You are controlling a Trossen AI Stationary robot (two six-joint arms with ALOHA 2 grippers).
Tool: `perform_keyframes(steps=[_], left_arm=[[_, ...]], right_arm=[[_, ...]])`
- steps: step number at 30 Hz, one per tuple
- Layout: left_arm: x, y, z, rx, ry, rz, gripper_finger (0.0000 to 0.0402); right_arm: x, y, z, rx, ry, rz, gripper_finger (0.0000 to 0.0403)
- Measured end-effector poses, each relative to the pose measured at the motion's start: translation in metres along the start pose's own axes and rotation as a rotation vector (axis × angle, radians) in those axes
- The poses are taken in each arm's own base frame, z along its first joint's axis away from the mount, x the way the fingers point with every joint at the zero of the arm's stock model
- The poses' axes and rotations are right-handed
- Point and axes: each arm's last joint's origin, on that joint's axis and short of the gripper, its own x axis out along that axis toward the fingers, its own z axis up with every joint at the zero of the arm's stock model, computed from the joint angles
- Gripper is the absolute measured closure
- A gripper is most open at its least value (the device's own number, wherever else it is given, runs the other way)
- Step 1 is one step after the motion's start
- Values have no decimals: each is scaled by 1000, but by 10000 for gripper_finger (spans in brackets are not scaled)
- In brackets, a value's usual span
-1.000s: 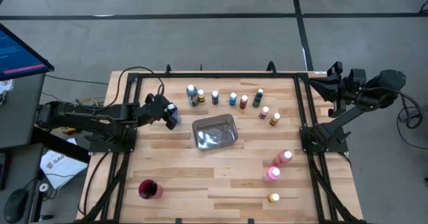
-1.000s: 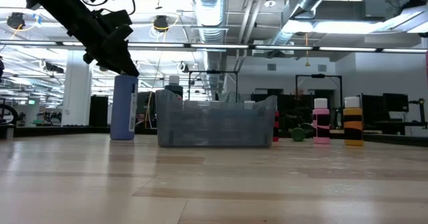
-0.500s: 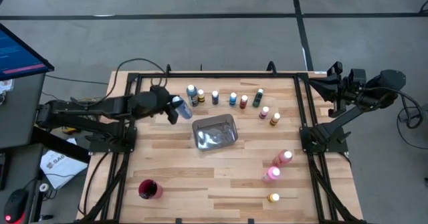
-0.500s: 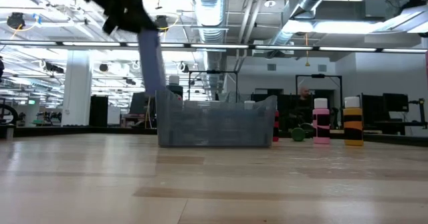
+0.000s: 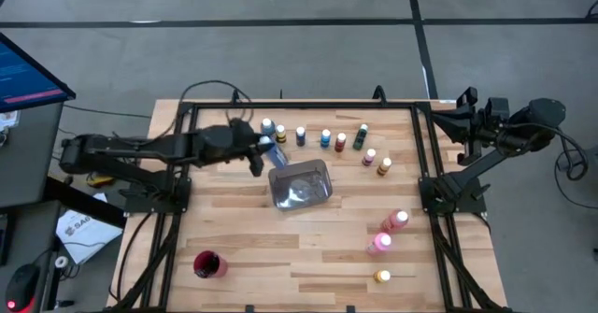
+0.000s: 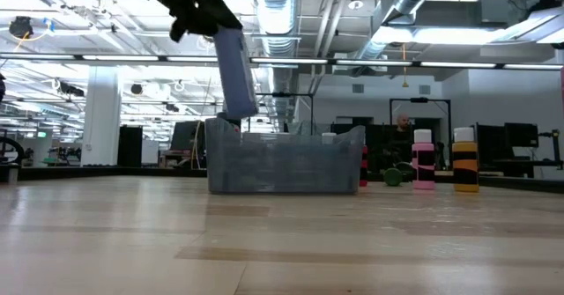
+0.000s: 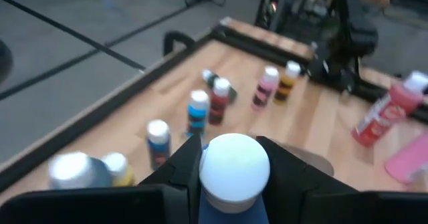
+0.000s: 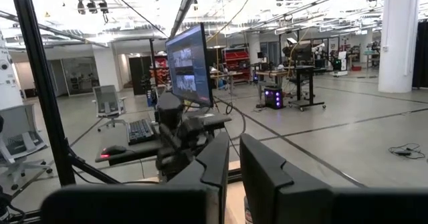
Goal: Pick & Place Paint Supplies
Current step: Put the large purple paint bottle into the black bin
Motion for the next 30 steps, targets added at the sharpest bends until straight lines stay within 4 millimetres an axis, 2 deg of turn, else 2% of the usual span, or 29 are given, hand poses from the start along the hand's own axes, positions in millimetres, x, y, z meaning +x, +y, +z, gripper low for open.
perform_keyframes(steps=[3,9,22,30], left_arm=[[9,-12,-7,16,17,-31,305],[13,-29,-14,42,41,-79,305],[35,-34,-38,102,168,-30,305],[37,-33,-40,129,178,0,305]], right_arm=[[0,0,0,0,0,0,369],[0,0,0,-3,4,0,369],[0,0,-1,-1,8,0,369],[0,0,-1,17,10,0,369]])
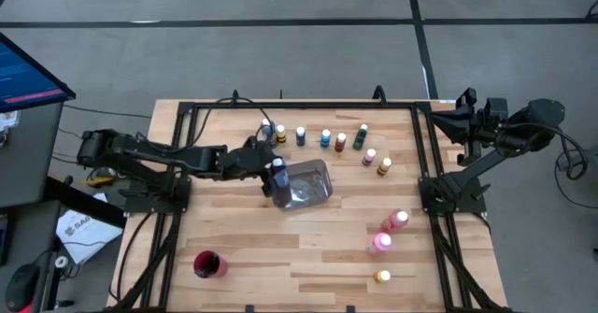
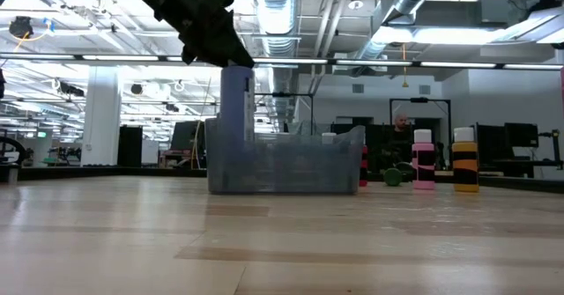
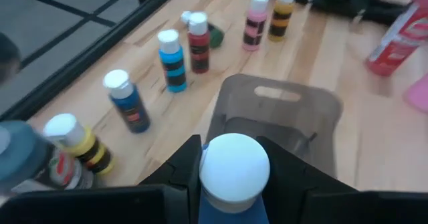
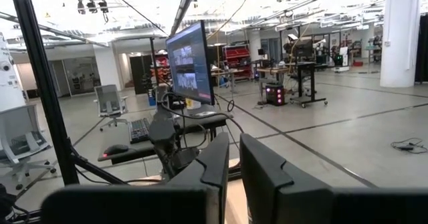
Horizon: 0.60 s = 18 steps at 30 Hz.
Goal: Pick & Place Paint Supplies
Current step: Put the large purple paint bottle into the black bin
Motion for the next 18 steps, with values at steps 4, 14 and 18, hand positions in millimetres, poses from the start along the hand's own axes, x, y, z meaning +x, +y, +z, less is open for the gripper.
perform_keyframes(steps=[4,14,18], left_arm=[[3,-1,-4,13,28,7,305],[7,-3,-9,18,31,15,305],[8,-1,-12,21,36,37,305]], right_arm=[[0,0,0,0,0,0,369],[0,0,0,0,0,0,369],[0,0,0,0,0,0,369]])
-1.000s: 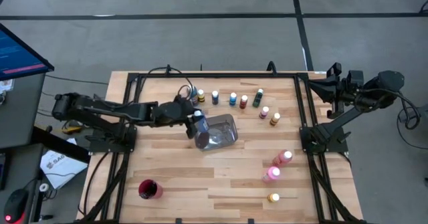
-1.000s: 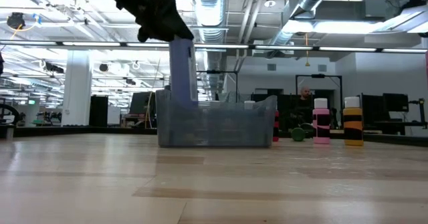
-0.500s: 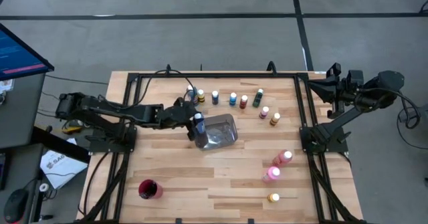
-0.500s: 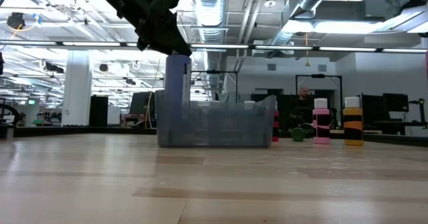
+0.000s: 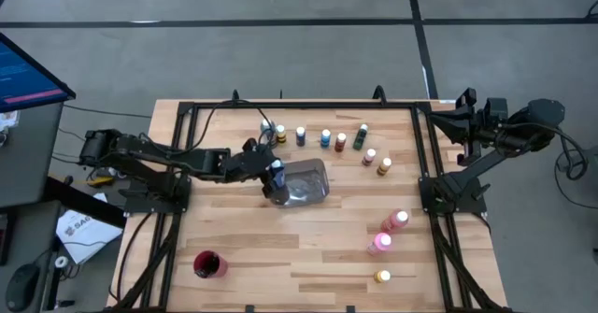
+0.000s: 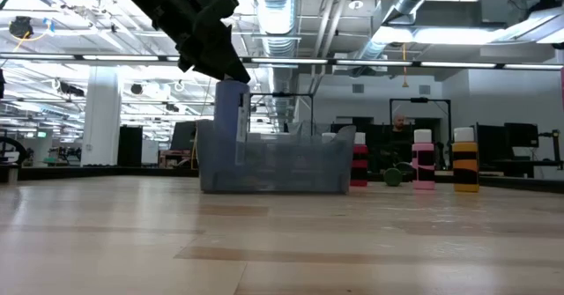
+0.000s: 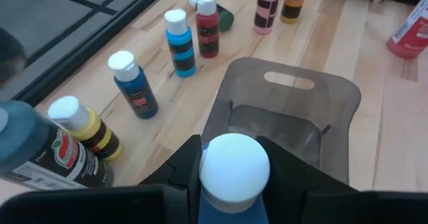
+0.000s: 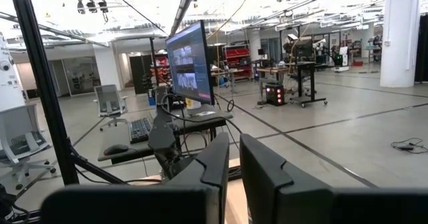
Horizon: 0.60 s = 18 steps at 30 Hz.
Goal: Pick & Place Paint Supplies
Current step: Put the large purple paint bottle into the black bin
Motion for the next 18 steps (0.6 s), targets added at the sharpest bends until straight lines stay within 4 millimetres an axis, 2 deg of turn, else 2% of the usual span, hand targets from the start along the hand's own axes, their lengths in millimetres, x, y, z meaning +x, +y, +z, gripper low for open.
perform_keyframes(steps=[9,18], left_arm=[[3,-1,-1,2,-5,24,305],[6,1,-10,7,13,36,303]], right_arm=[[0,0,0,1,-1,0,369],[0,0,0,1,-1,0,369]])
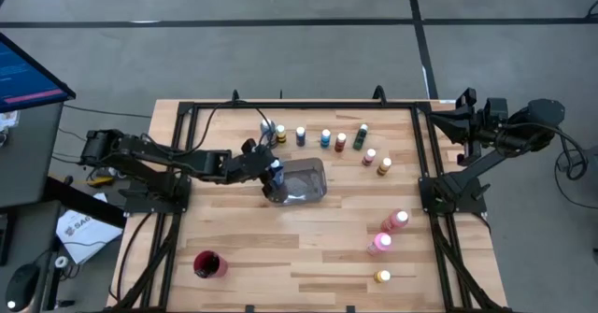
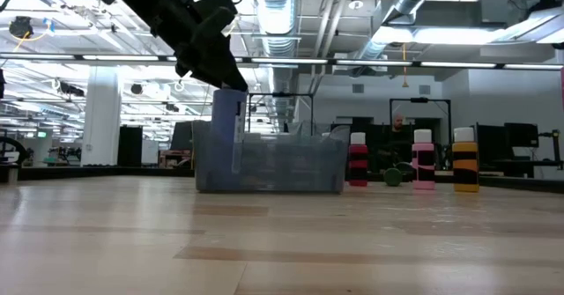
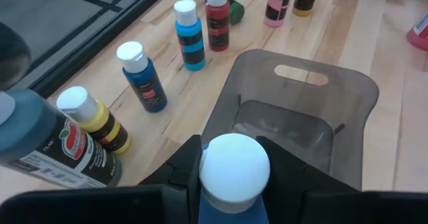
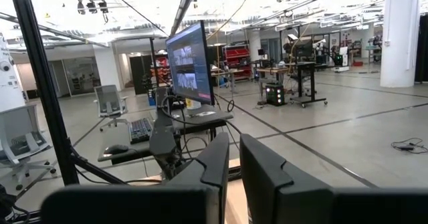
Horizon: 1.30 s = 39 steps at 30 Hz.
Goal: Pick & Place Paint Supplies
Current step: Put the large purple paint bottle into the black bin, then put the large blue paint bottle into the black bin
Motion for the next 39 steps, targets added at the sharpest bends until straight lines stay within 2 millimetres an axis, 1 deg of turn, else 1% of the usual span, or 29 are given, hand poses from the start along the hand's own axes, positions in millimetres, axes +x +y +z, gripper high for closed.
perform_keyframes(steps=[8,17,25,29,34,36,39], left_arm=[[0,0,-1,-4,-13,12,300],[1,1,-1,0,-17,23,243],[-1,2,0,-1,-29,36,216],[-12,6,8,-8,-79,32,205],[-36,16,20,-1,-168,40,195],[-47,22,25,8,-215,79,191],[-60,35,33,34,-278,202,186]], right_arm=[[0,0,0,0,0,0,369],[0,0,0,0,0,0,369],[0,0,0,0,0,0,369],[0,0,0,0,0,0,369],[0,0,0,-1,1,0,369],[0,0,0,-1,1,0,369],[0,0,0,-1,1,0,369]])
